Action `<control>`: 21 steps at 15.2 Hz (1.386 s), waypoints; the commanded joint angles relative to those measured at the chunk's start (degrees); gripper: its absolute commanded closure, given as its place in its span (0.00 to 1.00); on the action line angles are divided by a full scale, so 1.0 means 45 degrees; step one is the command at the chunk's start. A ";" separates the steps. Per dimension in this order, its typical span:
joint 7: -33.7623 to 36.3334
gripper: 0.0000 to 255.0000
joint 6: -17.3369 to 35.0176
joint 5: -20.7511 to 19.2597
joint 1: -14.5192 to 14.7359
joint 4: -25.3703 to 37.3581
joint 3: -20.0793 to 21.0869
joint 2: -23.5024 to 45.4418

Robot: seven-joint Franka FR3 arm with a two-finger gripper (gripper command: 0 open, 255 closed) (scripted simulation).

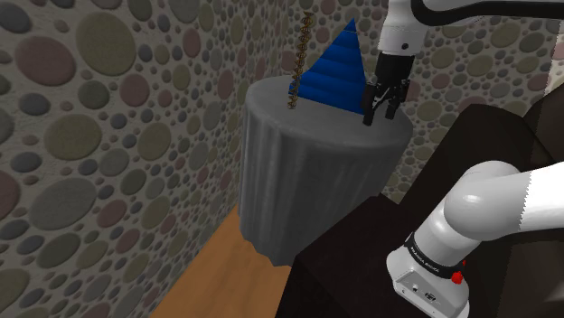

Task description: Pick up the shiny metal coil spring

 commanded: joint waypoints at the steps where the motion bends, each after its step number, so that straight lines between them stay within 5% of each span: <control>1: 0.0000 0.00 0.0000 0.0000 0.0000 0.0000 0.0000 0.0000; 21: -0.2841 0.00 0.9669 0.0500 0.0442 0.2403 -0.1082 0.5216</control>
